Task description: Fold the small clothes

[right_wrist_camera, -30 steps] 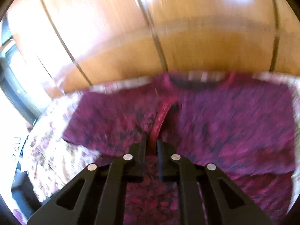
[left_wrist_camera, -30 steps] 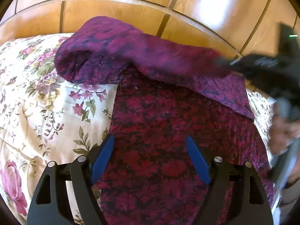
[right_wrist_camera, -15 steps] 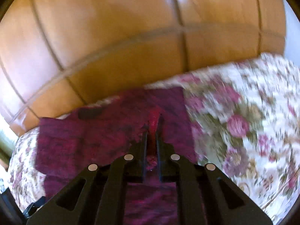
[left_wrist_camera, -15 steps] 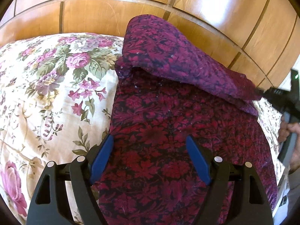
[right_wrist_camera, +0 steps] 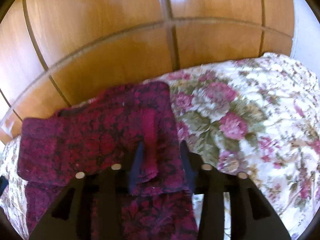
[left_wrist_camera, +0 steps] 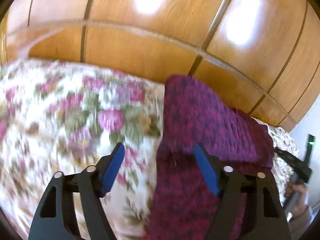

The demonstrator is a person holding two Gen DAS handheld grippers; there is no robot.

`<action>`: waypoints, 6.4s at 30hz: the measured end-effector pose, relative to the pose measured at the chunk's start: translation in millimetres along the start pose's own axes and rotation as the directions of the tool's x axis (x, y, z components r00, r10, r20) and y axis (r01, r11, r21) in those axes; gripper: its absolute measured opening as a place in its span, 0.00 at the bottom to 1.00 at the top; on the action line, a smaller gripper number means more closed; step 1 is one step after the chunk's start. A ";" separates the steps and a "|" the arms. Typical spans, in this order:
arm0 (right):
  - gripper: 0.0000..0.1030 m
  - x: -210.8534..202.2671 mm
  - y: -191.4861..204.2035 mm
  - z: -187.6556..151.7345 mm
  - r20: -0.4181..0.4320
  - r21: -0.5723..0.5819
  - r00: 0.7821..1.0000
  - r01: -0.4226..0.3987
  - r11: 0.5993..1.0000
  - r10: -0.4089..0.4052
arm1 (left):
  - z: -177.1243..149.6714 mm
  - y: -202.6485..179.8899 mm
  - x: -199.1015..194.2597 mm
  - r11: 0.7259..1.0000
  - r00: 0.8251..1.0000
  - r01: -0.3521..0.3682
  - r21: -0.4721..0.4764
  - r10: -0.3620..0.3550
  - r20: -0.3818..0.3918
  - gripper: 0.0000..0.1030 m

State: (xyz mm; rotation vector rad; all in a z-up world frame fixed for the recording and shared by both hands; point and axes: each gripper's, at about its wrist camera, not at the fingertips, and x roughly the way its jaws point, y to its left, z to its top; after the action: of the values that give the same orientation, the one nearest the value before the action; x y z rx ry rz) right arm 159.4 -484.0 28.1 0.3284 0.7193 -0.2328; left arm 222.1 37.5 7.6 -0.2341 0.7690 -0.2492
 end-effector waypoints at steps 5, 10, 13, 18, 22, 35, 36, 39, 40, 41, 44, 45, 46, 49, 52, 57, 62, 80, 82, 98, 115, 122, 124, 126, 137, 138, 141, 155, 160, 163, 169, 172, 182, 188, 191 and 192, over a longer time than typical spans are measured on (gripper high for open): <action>0.43 -14.3 30.2 5.3 0.018 -0.097 0.996 -0.087 0.991 0.089 | 28.4 -13.7 21.1 0.997 1.000 -0.007 0.072 0.006 0.019 0.46; 0.43 20.4 61.3 0.8 -0.058 -0.177 0.997 -0.066 0.982 0.057 | 45.4 -31.1 47.0 0.995 0.999 0.043 0.089 -0.041 -0.016 0.36; 0.43 43.1 59.2 -3.4 -0.081 -0.175 0.997 -0.018 0.984 0.004 | 54.4 -47.8 68.8 0.991 0.999 0.043 0.130 -0.039 -0.031 0.36; 0.44 54.2 55.2 -9.7 -0.072 -0.194 0.997 0.015 0.981 -0.030 | 63.6 -59.6 121.6 0.991 0.994 0.008 0.131 0.006 -0.110 0.36; 0.45 53.6 60.5 -16.8 -0.036 -0.231 0.997 0.053 0.971 -0.063 | 55.0 -53.4 158.0 0.988 0.984 -0.047 0.147 0.071 -0.162 0.36; 0.47 55.4 60.6 -21.4 0.003 -0.243 0.997 0.073 0.967 -0.075 | 6.4 -52.1 103.6 0.972 0.978 -0.171 0.164 0.188 -0.092 0.43; 0.47 54.9 61.8 -22.4 0.005 -0.247 0.997 0.078 0.966 -0.079 | 4.0 -49.3 105.4 0.975 0.978 -0.167 0.149 0.183 -0.100 0.45; 0.47 55.1 62.5 -21.4 0.006 -0.255 0.996 0.084 0.963 -0.086 | 8.4 -47.8 90.1 0.984 0.981 -0.163 0.074 0.169 -0.092 0.45; 0.47 55.1 62.5 -21.0 0.005 -0.256 0.996 0.085 0.963 -0.087 | 8.2 -50.0 78.3 0.986 0.983 -0.156 0.054 0.161 -0.084 0.45; 0.48 54.6 62.6 -20.4 0.002 -0.256 0.996 0.085 0.963 -0.087 | 7.4 -52.1 69.6 0.987 0.985 -0.153 0.054 0.156 -0.070 0.45; 0.53 48.7 62.9 -17.8 -0.008 -0.250 0.996 0.079 0.965 -0.083 | -2.1 -64.8 35.9 0.982 0.987 -0.162 0.096 0.163 -0.004 0.60; 0.63 42.6 63.8 -17.3 -0.014 -0.247 0.997 0.069 0.967 -0.075 | -6.7 -68.3 23.0 0.980 0.986 -0.166 0.109 0.164 0.023 0.64; 0.72 38.2 64.4 -17.3 -0.017 -0.243 0.997 0.066 0.968 -0.073 | -11.2 -71.2 11.2 0.978 0.985 -0.171 0.121 0.166 0.046 0.66; 0.83 16.7 65.5 -23.9 -0.015 -0.237 0.998 0.056 0.970 -0.061 | -21.9 -75.1 -13.0 0.978 0.985 -0.164 0.133 0.155 0.071 0.66; 0.83 1.7 64.3 -35.7 -0.036 -0.256 0.997 0.052 0.965 -0.064 | -34.2 -78.0 -29.0 0.979 0.986 -0.159 0.128 0.150 0.075 0.66; 0.84 -24.0 47.2 -60.4 -0.071 -0.240 0.995 0.057 0.969 -0.076 | -55.5 -77.1 -51.1 0.979 0.985 -0.160 0.128 0.150 0.082 0.66; 0.86 -51.5 29.1 -83.1 -0.094 -0.225 0.992 0.058 0.973 -0.080 | -73.8 -75.5 -65.1 0.975 0.984 -0.165 0.152 0.152 0.090 0.66; 0.91 -107.3 -48.4 -171.1 -0.203 0.004 0.978 0.050 0.999 -0.048 | -143.6 -35.0 -72.0 0.985 0.988 -0.145 0.093 0.149 -0.040 0.66; 0.91 -108.8 -52.7 -175.8 -0.193 0.036 0.981 0.039 0.999 -0.031 | -152.2 -27.8 -69.6 0.988 0.987 -0.139 0.065 0.143 -0.065 0.66; 0.93 -118.4 -59.4 -190.5 -0.170 0.026 0.985 -0.027 0.999 0.031 | -182.3 -18.4 -56.7 0.981 0.984 -0.169 0.098 0.174 -0.036 0.79; 0.92 -145.1 -66.9 -210.9 -0.218 -0.014 0.965 -0.151 0.989 0.144 | -173.7 -9.6 -55.7 0.988 0.987 -0.132 0.084 0.139 -0.086 0.84; 0.57 -161.3 -62.3 -229.6 -0.271 -0.031 0.946 -0.195 0.980 0.179 | -188.4 -6.1 -89.6 0.997 0.988 -0.043 0.072 0.053 -0.143 0.73; 0.54 -162.7 -60.3 -234.0 -0.303 -0.012 0.929 -0.228 0.974 0.213 | -195.4 -4.3 -99.3 0.999 0.986 0.016 0.032 -0.010 -0.166 0.71; 0.54 -162.9 -56.4 -241.3 -0.335 -0.015 0.914 -0.248 0.969 0.228 | -201.5 -6.6 -103.7 0.997 0.979 0.081 0.016 -0.076 -0.191 0.65; 0.20 -182.1 -59.4 -212.2 -0.310 0.106 0.864 -0.385 0.917 0.398 | -195.8 -13.4 -119.1 0.960 0.930 0.280 -0.013 -0.274 -0.245 0.15; 0.20 -186.9 -60.6 -203.9 -0.279 0.131 0.857 -0.414 0.901 0.434 | -188.8 -11.3 -121.9 0.951 0.922 0.306 -0.041 -0.306 -0.236 0.15; 0.19 -193.3 -63.3 -174.8 -0.176 0.199 0.834 -0.490 0.849 0.523 | -157.7 -14.2 -122.1 0.915 0.893 0.391 -0.103 -0.404 -0.198 0.15; 0.28 -55.4 -41.7 -61.7 -0.146 0.310 0.870 -0.412 0.857 0.471 | -49.3 -19.9 9.8 0.835 0.839 0.380 -0.399 -0.492 -0.230 0.30; 0.77 -45.6 -50.2 -59.7 -0.105 0.362 0.847 -0.456 0.813 0.522 | -46.0 12.9 10.3 0.715 0.809 0.420 -0.559 -0.574 -0.127 0.63; 0.86 -52.8 -58.4 -58.6 -0.068 0.358 0.848 -0.471 0.806 0.525 | -45.0 33.0 -4.3 0.726 0.841 0.401 -0.558 -0.534 -0.090 0.68; 0.86 -67.8 -78.4 -81.9 -0.096 0.289 0.903 -0.378 0.879 0.420 | -65.7 36.0 -31.8 0.903 0.931 0.305 -0.301 -0.350 -0.105 0.71; 0.77 -65.8 -81.4 -104.3 -0.153 0.225 0.926 -0.308 0.925 0.345 | -79.0 22.6 -22.7 0.918 0.916 0.332 -0.216 -0.369 -0.158 0.71; 0.24 -65.1 -76.6 -121.7 -0.163 0.161 0.946 -0.257 0.953 0.282 | -99.9 15.6 -6.5 0.934 0.910 0.312 -0.173 -0.346 -0.227 0.15; 0.18 -99.6 -76.5 -125.3 -0.134 0.175 0.943 -0.280 0.944 0.305 | -111.1 23.0 -40.5 0.931 0.907 0.330 -0.154 -0.359 -0.222 0.11; 0.18 -115.4 -81.1 -135.4 -0.133 0.200 0.935 -0.298 0.933 0.327 | -126.0 32.4 -57.4 0.921 0.898 0.343 -0.183 -0.379 -0.225 0.11; 0.18 -122.3 -83.9 -141.5 -0.141 0.206 0.932 -0.302 0.931 0.334 | -131.9 34.9 -63.6 0.919 0.894 0.345 -0.192 -0.384 -0.230 0.11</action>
State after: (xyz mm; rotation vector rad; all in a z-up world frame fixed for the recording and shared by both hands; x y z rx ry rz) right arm -42.2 -497.1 -6.7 0.6400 0.8064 0.0427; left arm 89.4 74.4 -53.0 -0.4953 1.0085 -0.5925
